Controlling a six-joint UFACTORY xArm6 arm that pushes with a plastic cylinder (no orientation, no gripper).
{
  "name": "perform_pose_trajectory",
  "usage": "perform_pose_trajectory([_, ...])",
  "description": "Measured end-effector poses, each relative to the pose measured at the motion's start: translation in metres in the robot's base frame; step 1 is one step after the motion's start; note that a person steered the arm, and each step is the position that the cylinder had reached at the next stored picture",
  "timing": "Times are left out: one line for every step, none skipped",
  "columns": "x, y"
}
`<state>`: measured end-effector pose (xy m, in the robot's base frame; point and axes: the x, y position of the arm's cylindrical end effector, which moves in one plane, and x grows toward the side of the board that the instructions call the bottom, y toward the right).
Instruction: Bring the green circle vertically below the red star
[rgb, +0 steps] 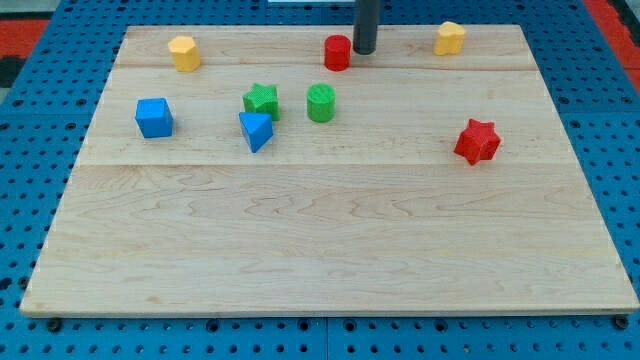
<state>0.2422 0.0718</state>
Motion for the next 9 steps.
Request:
perform_pose_trajectory([0.022, -0.005])
perform_pose_trajectory([0.024, -0.047])
perform_pose_trajectory([0.012, -0.059])
perform_pose_trajectory([0.025, -0.046])
perform_pose_trajectory([0.069, -0.057])
perform_pose_trajectory([0.080, -0.090])
perform_pose_trajectory([0.108, -0.092])
perform_pose_trajectory([0.135, -0.092])
perform_pose_trajectory([0.136, -0.089])
